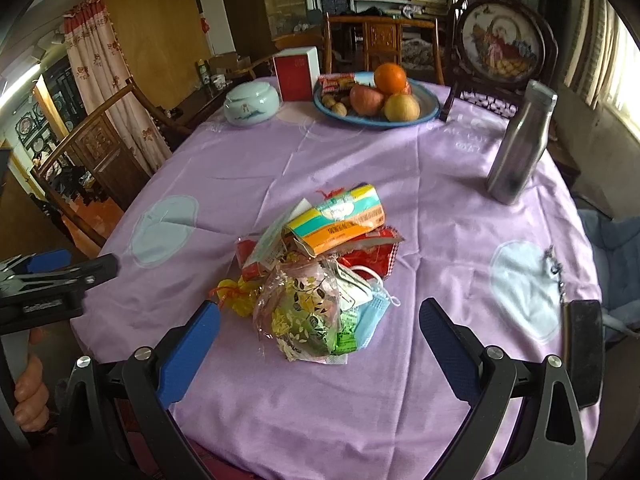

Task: Collect trash
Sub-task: 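Grasp the white-green medicine box with the left tool while the right tool grasps the green tea packet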

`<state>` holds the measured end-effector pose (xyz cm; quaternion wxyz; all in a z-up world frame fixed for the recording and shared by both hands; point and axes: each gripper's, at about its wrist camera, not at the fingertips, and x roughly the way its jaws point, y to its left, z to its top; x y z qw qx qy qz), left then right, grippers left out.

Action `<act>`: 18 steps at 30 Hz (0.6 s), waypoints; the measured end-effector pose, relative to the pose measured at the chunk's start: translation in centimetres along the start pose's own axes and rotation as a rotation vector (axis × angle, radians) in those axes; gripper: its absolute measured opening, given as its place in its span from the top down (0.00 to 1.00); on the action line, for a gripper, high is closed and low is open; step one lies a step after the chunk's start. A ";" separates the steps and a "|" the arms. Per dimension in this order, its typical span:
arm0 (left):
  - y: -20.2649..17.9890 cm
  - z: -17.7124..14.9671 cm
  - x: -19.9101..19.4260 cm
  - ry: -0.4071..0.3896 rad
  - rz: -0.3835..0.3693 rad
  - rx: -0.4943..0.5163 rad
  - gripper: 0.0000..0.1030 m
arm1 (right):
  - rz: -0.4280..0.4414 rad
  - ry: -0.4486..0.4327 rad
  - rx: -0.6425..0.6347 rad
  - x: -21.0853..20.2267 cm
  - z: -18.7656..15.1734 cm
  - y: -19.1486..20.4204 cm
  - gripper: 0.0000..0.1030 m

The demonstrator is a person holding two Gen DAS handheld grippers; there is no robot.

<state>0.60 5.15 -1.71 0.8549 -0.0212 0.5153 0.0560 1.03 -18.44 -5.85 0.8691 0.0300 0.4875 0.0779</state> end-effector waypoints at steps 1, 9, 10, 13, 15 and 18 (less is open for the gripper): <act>0.5 -0.1 0.0 0.004 0.005 -0.014 0.06 | -0.007 0.005 0.013 0.7 0.0 -0.3 0.05; 5.5 -1.9 0.1 0.054 0.063 -0.147 0.06 | 0.002 0.046 0.047 5.8 -0.3 -0.9 0.06; 5.9 -2.1 0.1 0.062 0.066 -0.160 0.06 | 0.015 0.027 0.075 6.1 -0.1 -1.2 0.06; 6.4 -2.2 0.3 0.075 0.050 -0.182 0.06 | 0.172 -0.031 0.161 5.7 0.0 -2.7 0.42; 5.8 -1.9 0.7 0.086 0.025 -0.177 0.06 | 0.212 -0.043 0.163 4.9 -0.3 -3.3 0.66; 3.7 -1.2 1.7 0.101 -0.015 -0.127 0.06 | 0.213 -0.044 0.140 3.2 -1.1 -4.1 0.68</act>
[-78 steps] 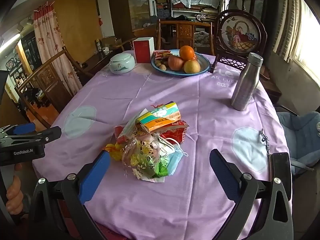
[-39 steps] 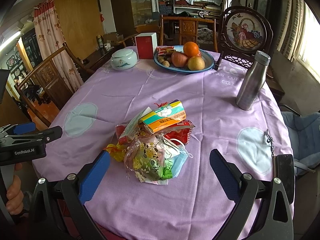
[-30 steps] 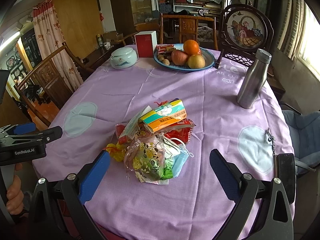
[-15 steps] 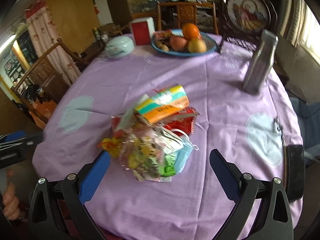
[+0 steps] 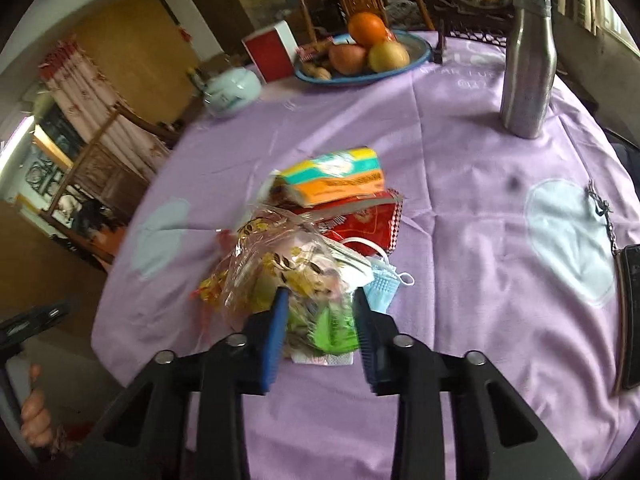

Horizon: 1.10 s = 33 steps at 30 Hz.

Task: Collect trash
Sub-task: 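Grasp the white-green medicine box with the left tool while the right tool grasps the green tea packet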

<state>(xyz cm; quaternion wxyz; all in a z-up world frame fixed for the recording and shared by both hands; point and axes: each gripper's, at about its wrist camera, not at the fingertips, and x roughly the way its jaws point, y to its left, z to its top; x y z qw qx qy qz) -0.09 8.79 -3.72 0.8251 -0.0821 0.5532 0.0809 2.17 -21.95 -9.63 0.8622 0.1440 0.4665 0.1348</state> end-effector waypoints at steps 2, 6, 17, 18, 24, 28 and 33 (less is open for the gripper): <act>-1.8 0.3 0.6 0.007 -0.019 0.049 0.06 | -0.016 0.009 0.008 -1.1 -0.5 -0.8 0.67; -6.0 1.2 2.2 0.022 -0.060 0.162 0.06 | -0.177 0.032 0.048 -2.4 -1.3 -3.7 0.65; -15.3 8.6 12.0 0.232 -0.409 0.151 0.06 | -0.260 -0.012 0.149 -7.7 -4.3 -7.9 0.42; -15.7 8.7 12.9 0.240 -0.398 0.141 0.07 | -0.270 -0.019 0.151 -8.1 -4.5 -8.1 0.41; -16.2 5.4 12.8 0.247 -0.455 0.237 0.15 | -0.257 -0.054 0.200 -8.9 -4.7 -10.0 0.41; -14.4 3.4 12.1 0.232 -0.358 0.328 0.16 | -0.208 -0.029 0.174 -7.3 -3.6 -9.0 0.41; -6.7 5.8 12.2 0.237 -0.387 0.062 0.16 | -0.169 -0.019 0.073 -6.0 -2.5 -5.9 0.39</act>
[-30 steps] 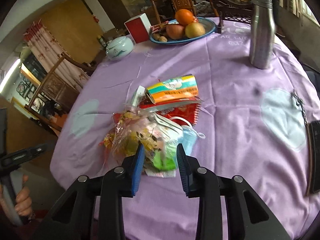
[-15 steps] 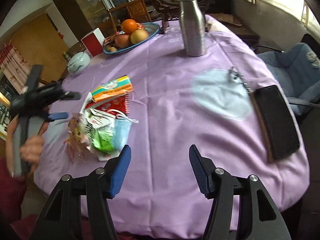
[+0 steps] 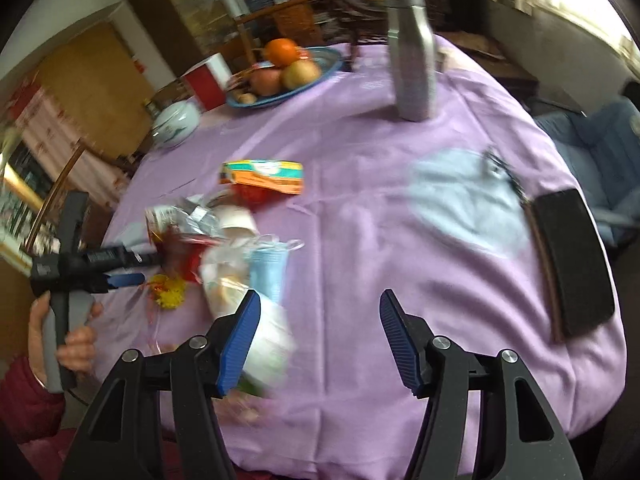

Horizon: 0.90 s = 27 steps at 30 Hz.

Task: Collect trash
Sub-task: 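Grasp the white-green medicine box with the left tool while the right tool grasps the green tea packet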

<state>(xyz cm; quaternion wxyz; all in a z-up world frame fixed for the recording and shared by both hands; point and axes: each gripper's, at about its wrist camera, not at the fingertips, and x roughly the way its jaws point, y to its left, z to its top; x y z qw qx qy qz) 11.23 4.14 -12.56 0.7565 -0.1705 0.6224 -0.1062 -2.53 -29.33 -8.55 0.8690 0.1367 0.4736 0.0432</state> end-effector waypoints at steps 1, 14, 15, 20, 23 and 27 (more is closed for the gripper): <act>0.3 0.5 -1.0 -0.026 -0.002 -0.008 0.15 | 0.007 0.000 -0.007 0.1 0.1 0.4 0.39; -2.1 6.5 0.7 -0.120 0.237 0.124 0.12 | -0.028 -0.037 0.091 -2.0 -1.4 -2.4 0.29; -1.8 6.5 0.6 -0.132 0.268 0.150 0.12 | -0.031 -0.032 0.110 -2.2 -1.6 -2.9 0.29; -1.7 6.1 0.6 -0.153 0.302 0.367 0.12 | -0.073 -0.024 0.145 -2.7 -2.7 -3.9 0.28; -2.2 5.8 2.2 -0.115 0.309 0.505 0.12 | -0.098 -0.014 0.158 -3.0 -3.3 -3.8 0.28; -1.9 6.8 5.4 -0.040 0.288 0.536 0.12 | -0.136 -0.010 0.163 -3.4 -4.0 -3.0 0.28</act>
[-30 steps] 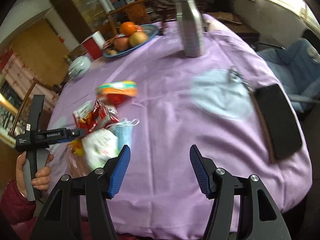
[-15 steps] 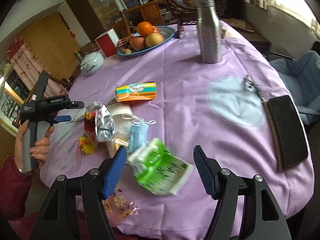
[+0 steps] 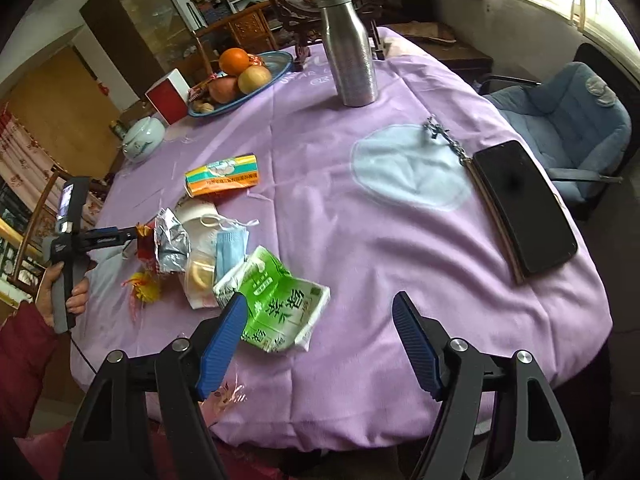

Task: Collect trash
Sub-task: 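Grasp the white-green medicine box with the left tool while the right tool grasps the green tea packet, then carry both items to the red wastebasket and open the left tool over it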

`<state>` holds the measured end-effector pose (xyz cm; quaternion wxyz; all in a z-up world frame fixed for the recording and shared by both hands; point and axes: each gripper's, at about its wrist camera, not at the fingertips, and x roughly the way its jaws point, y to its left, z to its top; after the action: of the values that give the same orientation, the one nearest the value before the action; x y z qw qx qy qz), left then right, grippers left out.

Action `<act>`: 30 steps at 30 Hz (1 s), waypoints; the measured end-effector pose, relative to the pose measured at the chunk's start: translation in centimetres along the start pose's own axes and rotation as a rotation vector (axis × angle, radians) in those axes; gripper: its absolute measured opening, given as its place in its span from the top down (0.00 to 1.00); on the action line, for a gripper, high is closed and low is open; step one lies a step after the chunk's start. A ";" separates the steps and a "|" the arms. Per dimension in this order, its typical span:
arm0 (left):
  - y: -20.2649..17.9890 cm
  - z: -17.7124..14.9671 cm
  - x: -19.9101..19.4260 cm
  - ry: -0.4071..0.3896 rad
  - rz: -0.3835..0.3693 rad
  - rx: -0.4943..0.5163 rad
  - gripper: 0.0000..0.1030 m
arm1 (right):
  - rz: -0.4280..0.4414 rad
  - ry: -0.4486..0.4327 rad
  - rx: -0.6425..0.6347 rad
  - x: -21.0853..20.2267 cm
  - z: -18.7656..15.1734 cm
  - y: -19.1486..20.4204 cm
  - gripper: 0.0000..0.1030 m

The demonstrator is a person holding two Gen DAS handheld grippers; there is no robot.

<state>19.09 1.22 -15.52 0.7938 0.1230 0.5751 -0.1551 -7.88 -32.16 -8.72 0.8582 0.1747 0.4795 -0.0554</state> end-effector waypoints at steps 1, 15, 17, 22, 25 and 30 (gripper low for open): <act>0.1 0.2 0.8 0.016 -0.010 -0.005 0.12 | -0.004 -0.001 0.005 -0.1 -0.2 0.1 0.28; 3.7 -6.4 -6.1 -0.142 -0.112 -0.254 0.55 | 0.020 0.108 0.110 5.2 -1.5 1.1 0.28; 4.7 -7.9 -8.0 -0.159 -0.109 -0.284 0.55 | 0.025 0.158 0.156 7.5 -1.7 0.5 0.28; 6.8 -11.9 -12.3 -0.203 -0.081 -0.382 0.55 | 0.167 0.147 0.239 9.3 -1.5 0.1 0.87; 7.6 -13.9 -14.5 -0.227 -0.082 -0.456 0.55 | 0.187 0.024 0.164 6.8 0.5 2.0 0.87; 8.0 -16.2 -17.6 -0.280 -0.041 -0.549 0.55 | 0.273 -0.114 0.031 3.7 5.8 5.7 0.87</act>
<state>2.89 16.52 -3.64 0.8655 -0.1301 0.4831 -0.0252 0.20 -28.62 -7.64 0.8808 0.2481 0.4009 0.0446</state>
